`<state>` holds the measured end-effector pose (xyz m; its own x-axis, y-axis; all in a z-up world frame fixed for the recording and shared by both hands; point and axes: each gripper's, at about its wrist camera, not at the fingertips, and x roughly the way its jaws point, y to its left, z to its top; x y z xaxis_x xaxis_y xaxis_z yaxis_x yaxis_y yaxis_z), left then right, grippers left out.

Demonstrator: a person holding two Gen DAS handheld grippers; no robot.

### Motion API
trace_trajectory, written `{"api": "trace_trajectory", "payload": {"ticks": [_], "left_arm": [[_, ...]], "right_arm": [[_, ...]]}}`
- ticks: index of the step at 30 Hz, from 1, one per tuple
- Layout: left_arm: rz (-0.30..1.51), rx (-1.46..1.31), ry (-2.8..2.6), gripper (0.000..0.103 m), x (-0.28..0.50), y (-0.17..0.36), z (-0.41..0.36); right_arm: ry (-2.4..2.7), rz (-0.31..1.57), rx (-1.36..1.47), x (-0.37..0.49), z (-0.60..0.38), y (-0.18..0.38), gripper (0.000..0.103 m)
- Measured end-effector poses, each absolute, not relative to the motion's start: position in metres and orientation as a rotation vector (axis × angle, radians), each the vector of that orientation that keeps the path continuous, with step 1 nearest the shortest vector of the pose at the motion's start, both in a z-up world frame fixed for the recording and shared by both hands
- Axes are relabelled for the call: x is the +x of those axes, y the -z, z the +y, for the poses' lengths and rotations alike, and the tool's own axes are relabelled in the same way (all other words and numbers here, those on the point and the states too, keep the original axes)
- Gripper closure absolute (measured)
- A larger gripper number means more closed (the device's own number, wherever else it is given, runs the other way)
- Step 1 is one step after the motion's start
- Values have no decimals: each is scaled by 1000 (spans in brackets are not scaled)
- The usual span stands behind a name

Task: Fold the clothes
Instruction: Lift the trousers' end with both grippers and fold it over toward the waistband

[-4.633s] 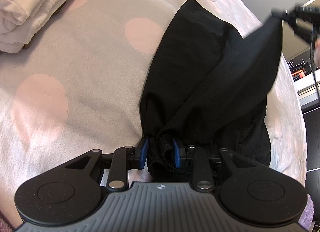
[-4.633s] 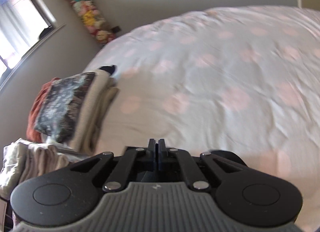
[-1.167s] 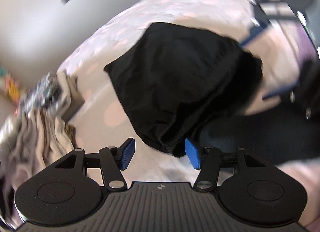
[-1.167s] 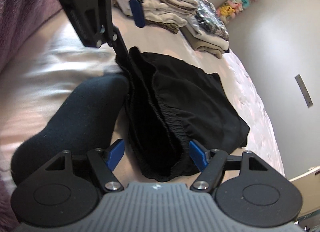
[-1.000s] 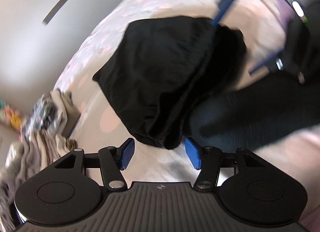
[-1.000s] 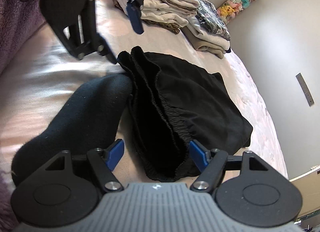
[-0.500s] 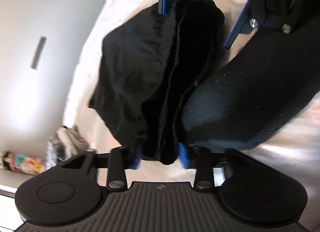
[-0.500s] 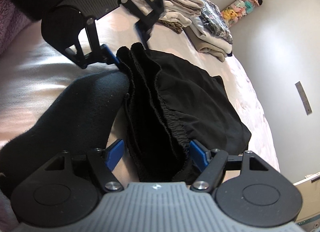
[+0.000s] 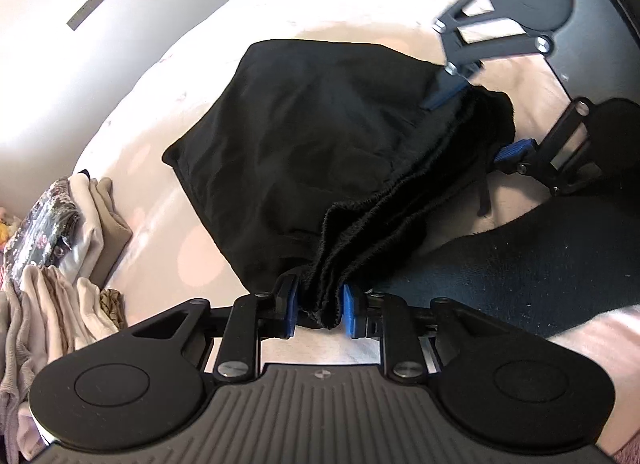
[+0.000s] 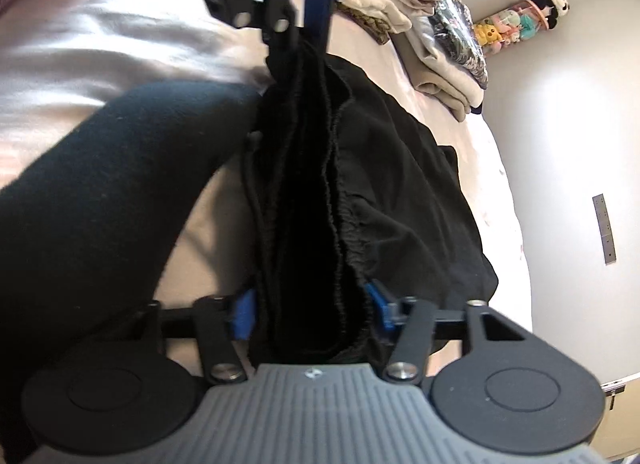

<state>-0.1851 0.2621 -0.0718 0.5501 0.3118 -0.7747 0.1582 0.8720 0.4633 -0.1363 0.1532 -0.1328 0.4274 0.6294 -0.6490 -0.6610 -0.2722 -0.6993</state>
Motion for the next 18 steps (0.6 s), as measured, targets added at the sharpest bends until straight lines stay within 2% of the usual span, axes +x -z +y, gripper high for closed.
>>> {"api": "trace_trajectory", "payload": {"ticks": [3, 6, 18], "left_arm": [[989, 528, -110, 85, -189, 67, 255], [973, 525, -136, 85, -196, 58, 246], [902, 465, -190, 86, -244, 3, 208]], "right_arm": [[-1216, 10, -1334, -137, 148, 127, 66], [-1200, 15, -1286, -134, 143, 115, 73], [-1323, 141, -1144, -150, 101, 36, 76]]}}
